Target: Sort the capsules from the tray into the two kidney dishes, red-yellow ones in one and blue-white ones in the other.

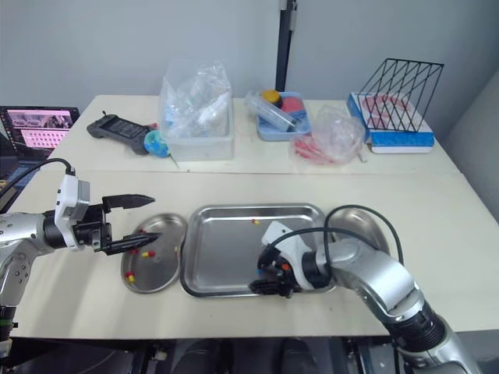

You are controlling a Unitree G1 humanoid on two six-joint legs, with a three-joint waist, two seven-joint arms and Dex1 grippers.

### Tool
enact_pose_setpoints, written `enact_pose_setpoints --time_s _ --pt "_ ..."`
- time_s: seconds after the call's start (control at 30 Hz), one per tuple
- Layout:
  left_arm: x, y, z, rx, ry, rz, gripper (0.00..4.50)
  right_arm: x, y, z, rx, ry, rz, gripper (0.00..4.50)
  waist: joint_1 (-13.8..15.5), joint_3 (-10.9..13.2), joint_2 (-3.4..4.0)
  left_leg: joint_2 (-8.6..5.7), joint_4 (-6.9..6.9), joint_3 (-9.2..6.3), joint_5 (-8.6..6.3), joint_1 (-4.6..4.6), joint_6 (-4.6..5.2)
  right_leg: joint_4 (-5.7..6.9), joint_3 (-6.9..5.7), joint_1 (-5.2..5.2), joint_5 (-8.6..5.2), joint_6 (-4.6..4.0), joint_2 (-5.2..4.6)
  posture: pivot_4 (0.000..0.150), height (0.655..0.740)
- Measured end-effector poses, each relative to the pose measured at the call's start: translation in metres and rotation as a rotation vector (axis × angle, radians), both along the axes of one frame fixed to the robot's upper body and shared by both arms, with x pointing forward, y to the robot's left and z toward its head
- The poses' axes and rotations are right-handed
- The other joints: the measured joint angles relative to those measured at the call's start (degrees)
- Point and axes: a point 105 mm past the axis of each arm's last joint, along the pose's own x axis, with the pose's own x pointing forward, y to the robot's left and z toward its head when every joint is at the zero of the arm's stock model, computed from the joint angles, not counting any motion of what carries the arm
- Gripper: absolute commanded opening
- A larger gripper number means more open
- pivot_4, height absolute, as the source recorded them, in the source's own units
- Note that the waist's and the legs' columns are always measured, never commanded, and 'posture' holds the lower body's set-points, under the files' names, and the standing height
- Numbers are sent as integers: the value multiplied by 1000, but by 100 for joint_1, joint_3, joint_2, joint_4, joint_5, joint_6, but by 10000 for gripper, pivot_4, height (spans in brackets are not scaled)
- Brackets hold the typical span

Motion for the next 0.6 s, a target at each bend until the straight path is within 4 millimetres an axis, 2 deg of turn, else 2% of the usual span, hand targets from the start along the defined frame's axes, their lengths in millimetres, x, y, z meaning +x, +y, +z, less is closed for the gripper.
enact_pose_setpoints --time_s 0.1,0.2,0.6 --pt "2 -1 4 -3 -14 2 45000 2 -2 1 -5 3 -23 27376 9 0 0 -1 0 0 0 -1 0 -1 0 0 0 0 -1 1500 7400" --pt "3 -2 5 -5 -21 1 45000 4 -5 4 0 4 -43 17460 9 0 0 -1 0 0 0 0 0 0 0 0 0 0 0 1500 7400" --pt "3 -3 4 -13 -19 -1 45000 5 -6 0 -19 3 -70 17460 8 0 0 -1 0 0 0 0 0 0 0 0 0 1 0 1500 7400"
